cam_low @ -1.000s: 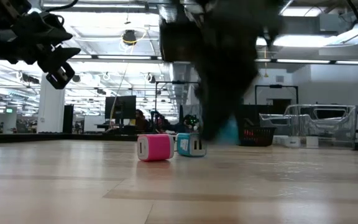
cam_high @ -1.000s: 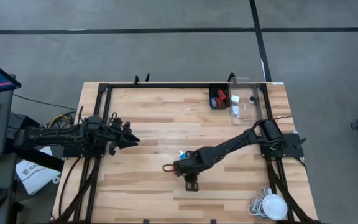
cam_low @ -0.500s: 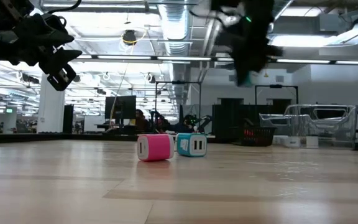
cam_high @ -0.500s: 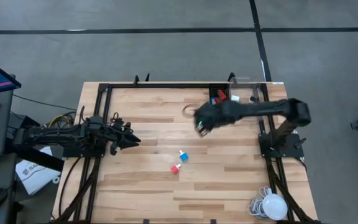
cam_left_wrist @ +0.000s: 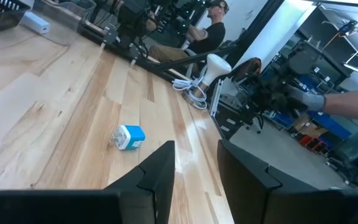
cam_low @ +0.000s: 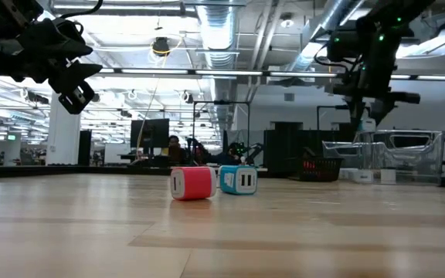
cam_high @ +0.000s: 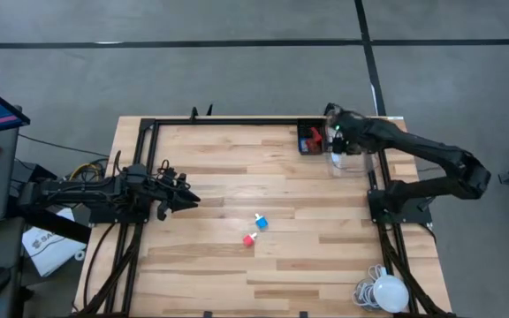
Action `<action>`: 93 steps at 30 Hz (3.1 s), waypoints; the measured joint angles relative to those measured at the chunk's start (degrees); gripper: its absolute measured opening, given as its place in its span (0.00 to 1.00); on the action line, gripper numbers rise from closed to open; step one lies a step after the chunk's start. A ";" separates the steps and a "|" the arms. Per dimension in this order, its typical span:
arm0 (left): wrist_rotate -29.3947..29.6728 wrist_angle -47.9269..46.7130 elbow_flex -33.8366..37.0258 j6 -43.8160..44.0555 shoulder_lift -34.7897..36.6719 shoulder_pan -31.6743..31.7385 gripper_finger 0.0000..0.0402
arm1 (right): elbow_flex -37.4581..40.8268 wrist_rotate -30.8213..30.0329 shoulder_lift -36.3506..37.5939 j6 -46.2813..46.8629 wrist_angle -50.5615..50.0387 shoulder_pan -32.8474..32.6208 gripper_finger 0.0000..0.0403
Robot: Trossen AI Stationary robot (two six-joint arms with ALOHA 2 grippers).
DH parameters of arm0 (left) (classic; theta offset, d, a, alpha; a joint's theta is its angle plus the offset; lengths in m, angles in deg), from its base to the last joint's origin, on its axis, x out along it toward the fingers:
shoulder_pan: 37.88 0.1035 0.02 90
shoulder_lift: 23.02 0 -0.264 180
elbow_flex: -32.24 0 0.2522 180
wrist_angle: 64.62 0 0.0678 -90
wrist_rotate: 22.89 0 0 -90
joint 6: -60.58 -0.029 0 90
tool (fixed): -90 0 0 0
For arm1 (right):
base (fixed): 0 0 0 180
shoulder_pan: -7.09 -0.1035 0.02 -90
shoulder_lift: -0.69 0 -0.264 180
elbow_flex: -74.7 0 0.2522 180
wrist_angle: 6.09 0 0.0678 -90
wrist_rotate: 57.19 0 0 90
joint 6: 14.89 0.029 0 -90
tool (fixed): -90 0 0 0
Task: Pick & Place Office items
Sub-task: Put the bottom blue and white charger adapter into the transparent bin, then put the blue and white charger adapter into the transparent bin
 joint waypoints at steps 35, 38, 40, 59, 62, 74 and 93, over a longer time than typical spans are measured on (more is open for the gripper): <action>0.05 -0.03 0.00 0.00 0.00 0.01 0.29 | 0.40 13.71 -3.18 -25.69 20.43 5.40 0.75; 0.04 -0.04 0.00 0.00 0.00 0.00 0.29 | 0.35 20.44 -1.38 -35.10 20.97 -3.83 0.72; 0.04 -0.03 0.00 0.00 0.00 0.01 0.29 | 0.35 21.92 -1.46 -42.83 19.19 -10.21 0.70; -0.13 -0.04 0.00 0.00 0.00 0.01 0.29 | -11.56 13.95 -30.50 13.24 27.66 -39.75 0.70; -0.21 -0.04 0.00 0.00 0.00 0.00 0.29 | -18.36 10.87 -35.54 13.19 22.09 -41.60 0.70; -0.15 -0.02 0.00 0.00 0.02 0.02 0.29 | -38.34 8.34 -50.12 13.49 9.51 -45.19 0.70; 0.00 0.00 0.00 0.00 0.02 0.02 0.29 | -39.04 7.76 -55.30 23.38 6.58 -46.88 0.62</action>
